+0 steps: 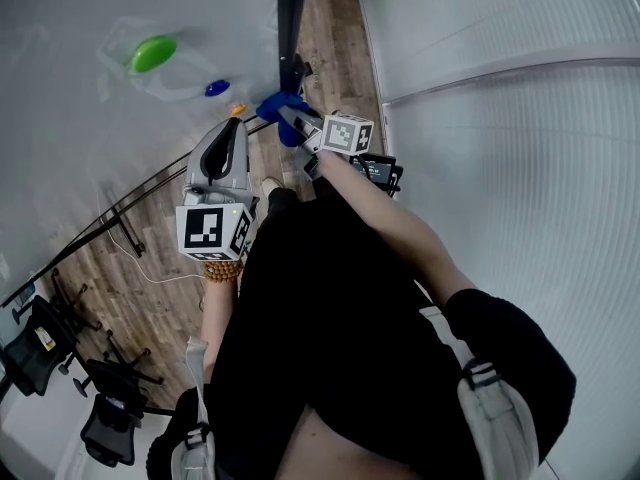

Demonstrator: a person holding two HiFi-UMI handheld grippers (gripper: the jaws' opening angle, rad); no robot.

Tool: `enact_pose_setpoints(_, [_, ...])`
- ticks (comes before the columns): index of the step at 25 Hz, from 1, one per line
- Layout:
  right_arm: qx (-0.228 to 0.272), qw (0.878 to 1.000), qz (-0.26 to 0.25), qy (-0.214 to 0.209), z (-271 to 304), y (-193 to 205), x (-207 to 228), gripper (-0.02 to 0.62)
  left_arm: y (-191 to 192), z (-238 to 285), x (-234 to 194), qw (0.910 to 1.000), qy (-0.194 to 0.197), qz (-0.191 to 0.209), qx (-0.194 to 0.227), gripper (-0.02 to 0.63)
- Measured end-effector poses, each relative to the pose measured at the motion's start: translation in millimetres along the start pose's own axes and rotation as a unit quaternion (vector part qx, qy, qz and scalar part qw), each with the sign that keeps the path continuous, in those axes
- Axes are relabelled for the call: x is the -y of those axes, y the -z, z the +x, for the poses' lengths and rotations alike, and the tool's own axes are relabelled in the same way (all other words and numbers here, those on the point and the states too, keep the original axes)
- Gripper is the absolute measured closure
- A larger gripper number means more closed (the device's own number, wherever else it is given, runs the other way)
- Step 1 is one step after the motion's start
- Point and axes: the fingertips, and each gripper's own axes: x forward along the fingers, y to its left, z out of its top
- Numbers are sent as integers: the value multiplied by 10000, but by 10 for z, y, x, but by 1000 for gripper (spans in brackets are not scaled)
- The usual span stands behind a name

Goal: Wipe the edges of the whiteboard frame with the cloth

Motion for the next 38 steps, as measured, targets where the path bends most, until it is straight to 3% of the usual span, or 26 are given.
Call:
enact_pose_setpoints(15, [-272,9989,155,336,44,234,387,520,-14,-255,-43,9994,-328,-5,-86,605])
enact_pose_setpoints(27, [-818,9920,124,958,101,513,859,518,-72,-266,32,9994,-342,51,-59,605])
enact_pose_setpoints(29, [-1096,9914,2,720,116,629,737,518,-103,-273,37,9994,-346,87,-33,605])
enact_pose_setpoints(33, [-1325,9863,-883,-441,104,669,-76,515,-206,-320,0,9989,-420,185,67,605])
enact_pose_setpoints(36, [-1094,9656,-1992,-1260,27,556,-786,514,-210,-317,-103,9985,-516,167,108,605])
enact_pose_setpoints(38, [-775,9452,-2774,-1538,-75,462,-1181,514,-176,-316,-170,9982,-562,157,107,605])
